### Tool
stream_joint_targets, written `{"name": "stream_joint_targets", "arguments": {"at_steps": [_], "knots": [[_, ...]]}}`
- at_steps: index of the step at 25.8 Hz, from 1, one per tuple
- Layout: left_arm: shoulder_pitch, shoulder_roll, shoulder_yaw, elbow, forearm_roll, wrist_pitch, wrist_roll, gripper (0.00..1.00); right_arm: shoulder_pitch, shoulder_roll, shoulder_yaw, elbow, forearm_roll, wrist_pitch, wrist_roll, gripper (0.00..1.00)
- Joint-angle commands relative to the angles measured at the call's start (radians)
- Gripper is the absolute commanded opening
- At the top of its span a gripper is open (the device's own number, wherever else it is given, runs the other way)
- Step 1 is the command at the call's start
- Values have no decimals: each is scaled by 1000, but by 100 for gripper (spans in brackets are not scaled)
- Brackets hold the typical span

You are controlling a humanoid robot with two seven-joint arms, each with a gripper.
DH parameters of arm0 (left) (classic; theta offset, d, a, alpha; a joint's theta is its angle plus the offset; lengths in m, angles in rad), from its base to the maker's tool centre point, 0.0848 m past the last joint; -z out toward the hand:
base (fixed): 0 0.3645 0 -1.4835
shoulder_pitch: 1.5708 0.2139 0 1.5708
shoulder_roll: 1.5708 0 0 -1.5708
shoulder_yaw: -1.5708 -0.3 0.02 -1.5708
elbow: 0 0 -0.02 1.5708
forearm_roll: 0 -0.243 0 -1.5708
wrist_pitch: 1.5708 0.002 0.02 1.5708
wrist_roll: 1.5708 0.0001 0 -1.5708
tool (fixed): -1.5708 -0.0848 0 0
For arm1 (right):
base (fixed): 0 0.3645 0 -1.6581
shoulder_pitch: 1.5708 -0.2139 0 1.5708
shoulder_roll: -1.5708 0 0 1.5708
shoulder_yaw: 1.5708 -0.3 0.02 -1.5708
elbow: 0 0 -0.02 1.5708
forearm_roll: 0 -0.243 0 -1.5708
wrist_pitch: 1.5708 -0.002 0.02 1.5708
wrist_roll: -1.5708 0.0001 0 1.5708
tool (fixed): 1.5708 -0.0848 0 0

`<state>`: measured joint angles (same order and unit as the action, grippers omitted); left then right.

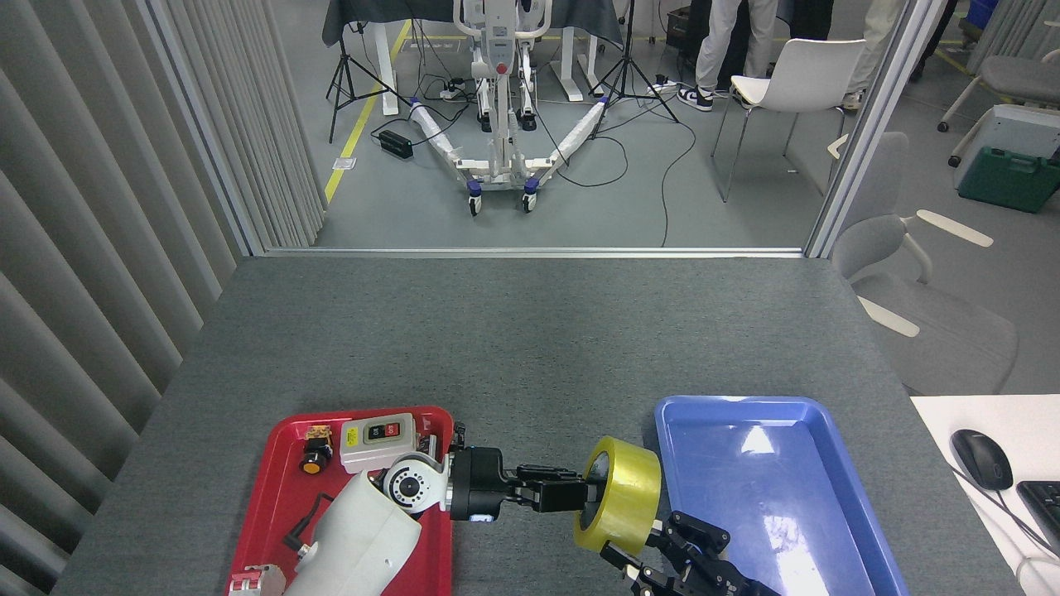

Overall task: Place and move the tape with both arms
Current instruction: 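Move the right gripper up to the tape roll held by the left gripper, then grasp the tape roll with the right gripper and release the left gripper, then lower the tape roll into the blue tray and open the right gripper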

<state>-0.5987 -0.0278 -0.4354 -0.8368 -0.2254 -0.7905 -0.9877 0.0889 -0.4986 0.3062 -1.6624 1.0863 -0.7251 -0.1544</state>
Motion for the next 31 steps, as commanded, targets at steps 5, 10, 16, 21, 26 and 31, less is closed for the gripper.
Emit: {"name": "stream_joint_targets", "arguments": {"at_steps": [5, 10, 16, 21, 26, 31], "knots": [[-1, 9, 3, 2, -2, 5, 11, 95, 14, -40, -2, 1, -2, -47, -7, 0], [-4, 29, 24, -1, 0, 5, 11, 99, 23, -60, -22, 1, -11, -47, -7, 0], [71, 123, 198, -87, -9, 5, 14, 99, 81, -54, -266, 1, -14, -5, 164, 0], [138, 213, 265, -206, -42, 5, 135, 94, 78, -54, -328, 18, -16, 128, 317, 0], [278, 262, 313, -390, -252, 229, 434, 93, 35, -57, -329, 70, -14, 266, 444, 0], [388, 305, 369, -527, -442, 389, 574, 94, -20, -61, -325, 101, -26, 398, 592, 0]]}}
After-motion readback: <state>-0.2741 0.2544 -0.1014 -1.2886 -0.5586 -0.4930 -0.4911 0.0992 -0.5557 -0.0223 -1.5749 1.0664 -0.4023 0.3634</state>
